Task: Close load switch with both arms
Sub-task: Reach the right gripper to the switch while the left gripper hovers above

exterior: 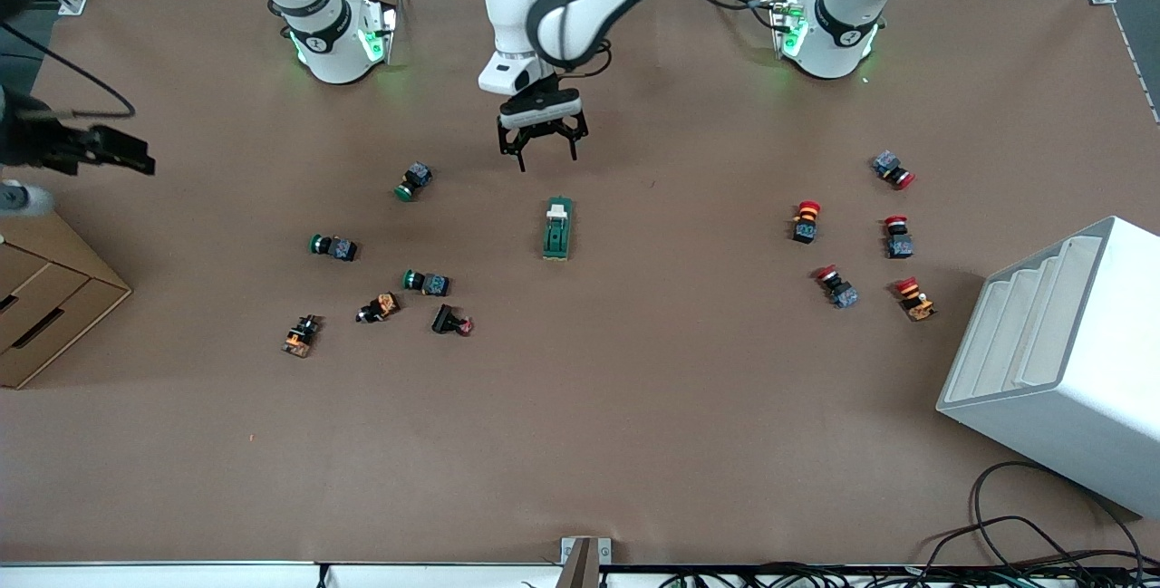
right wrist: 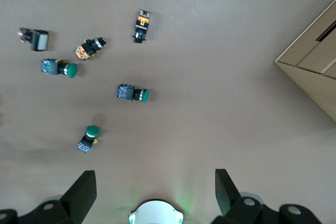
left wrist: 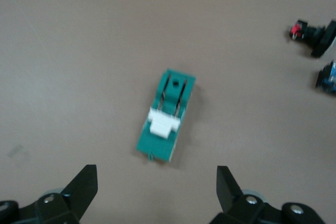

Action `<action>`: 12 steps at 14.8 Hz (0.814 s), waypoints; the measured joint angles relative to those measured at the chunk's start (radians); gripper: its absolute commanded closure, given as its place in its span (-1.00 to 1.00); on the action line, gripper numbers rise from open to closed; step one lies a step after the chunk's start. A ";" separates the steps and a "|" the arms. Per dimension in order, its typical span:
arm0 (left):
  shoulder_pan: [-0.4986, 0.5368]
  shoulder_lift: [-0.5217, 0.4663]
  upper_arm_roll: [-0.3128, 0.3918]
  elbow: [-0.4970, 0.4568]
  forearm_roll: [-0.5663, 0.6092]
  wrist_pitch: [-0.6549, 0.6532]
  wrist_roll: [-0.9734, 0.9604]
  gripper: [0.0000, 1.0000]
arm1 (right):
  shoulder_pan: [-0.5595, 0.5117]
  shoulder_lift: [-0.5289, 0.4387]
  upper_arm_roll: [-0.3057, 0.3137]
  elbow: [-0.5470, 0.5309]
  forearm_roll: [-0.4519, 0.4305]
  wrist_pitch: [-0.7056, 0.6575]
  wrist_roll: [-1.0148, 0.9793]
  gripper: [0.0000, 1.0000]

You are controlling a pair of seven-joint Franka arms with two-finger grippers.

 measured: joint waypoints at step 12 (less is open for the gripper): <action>-0.070 0.138 0.006 -0.198 0.743 -0.118 -0.453 -0.90 | 0.081 0.066 0.149 -0.128 0.192 0.167 0.542 -1.00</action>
